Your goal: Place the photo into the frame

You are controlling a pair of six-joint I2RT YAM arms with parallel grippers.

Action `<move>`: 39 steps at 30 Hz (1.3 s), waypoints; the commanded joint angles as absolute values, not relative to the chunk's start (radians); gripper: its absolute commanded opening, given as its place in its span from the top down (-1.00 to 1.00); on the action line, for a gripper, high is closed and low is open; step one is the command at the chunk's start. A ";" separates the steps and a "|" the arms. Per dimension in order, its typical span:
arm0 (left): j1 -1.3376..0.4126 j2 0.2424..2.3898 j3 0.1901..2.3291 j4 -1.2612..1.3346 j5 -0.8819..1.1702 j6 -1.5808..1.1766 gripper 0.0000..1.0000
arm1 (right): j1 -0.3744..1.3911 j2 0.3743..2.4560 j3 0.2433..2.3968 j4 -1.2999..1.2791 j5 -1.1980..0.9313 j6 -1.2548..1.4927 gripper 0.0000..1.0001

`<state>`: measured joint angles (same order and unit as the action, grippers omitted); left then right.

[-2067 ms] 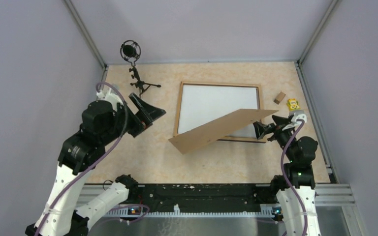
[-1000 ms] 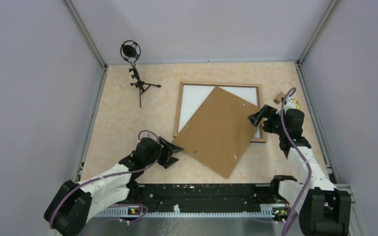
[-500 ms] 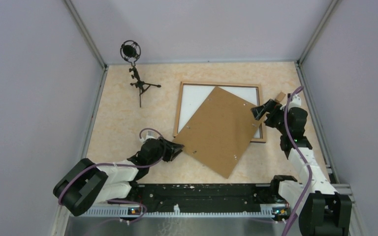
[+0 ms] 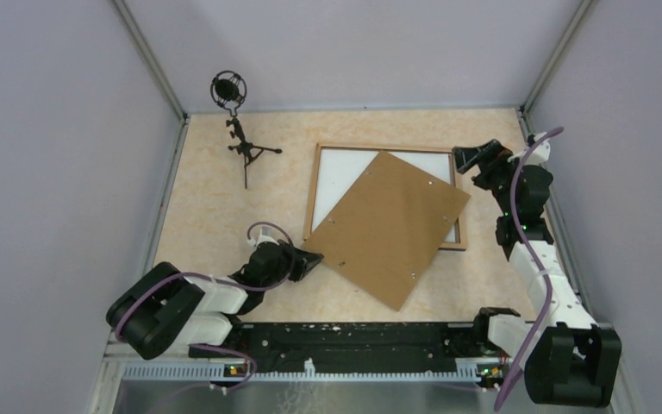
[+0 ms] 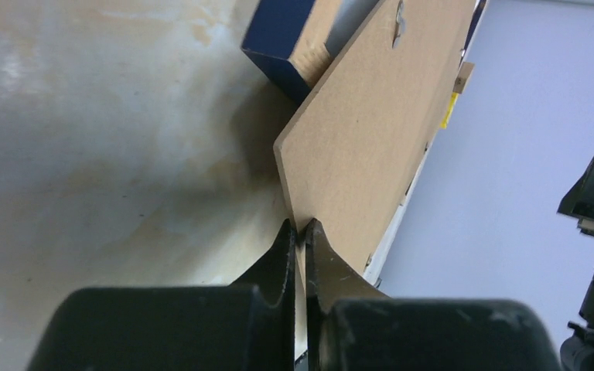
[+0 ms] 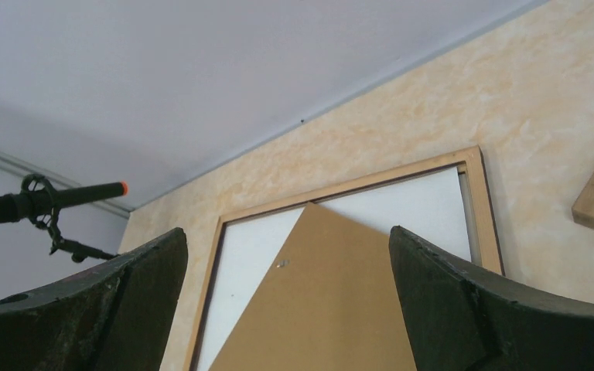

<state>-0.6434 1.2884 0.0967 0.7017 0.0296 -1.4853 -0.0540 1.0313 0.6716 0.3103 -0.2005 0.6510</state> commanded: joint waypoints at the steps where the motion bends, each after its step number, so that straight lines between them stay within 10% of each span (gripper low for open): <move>1: -0.618 1.199 0.166 0.638 0.048 -1.304 1.00 | -0.046 1.127 0.789 0.414 -0.154 0.651 -0.98; 8: -0.275 1.028 0.368 0.065 0.341 -0.918 1.00 | -0.047 1.331 0.899 0.484 -0.290 0.492 -0.98; 15: -0.098 1.340 0.712 -0.199 0.577 -0.594 1.00 | -0.045 1.550 1.076 0.195 -0.524 0.389 -0.98; 27: -0.053 1.510 0.845 -0.159 0.443 -0.564 0.99 | 0.036 1.863 1.316 -0.101 -0.518 0.233 -0.92; 39: -0.047 1.496 0.772 -0.236 0.450 -0.680 -0.41 | 0.093 2.058 1.459 -0.115 -0.476 0.252 -0.72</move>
<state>-0.0483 1.5593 0.8398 -0.2333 0.4286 -0.6292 0.0875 2.0140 1.3769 -0.1215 -0.4793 0.2504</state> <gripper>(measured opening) 0.667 0.878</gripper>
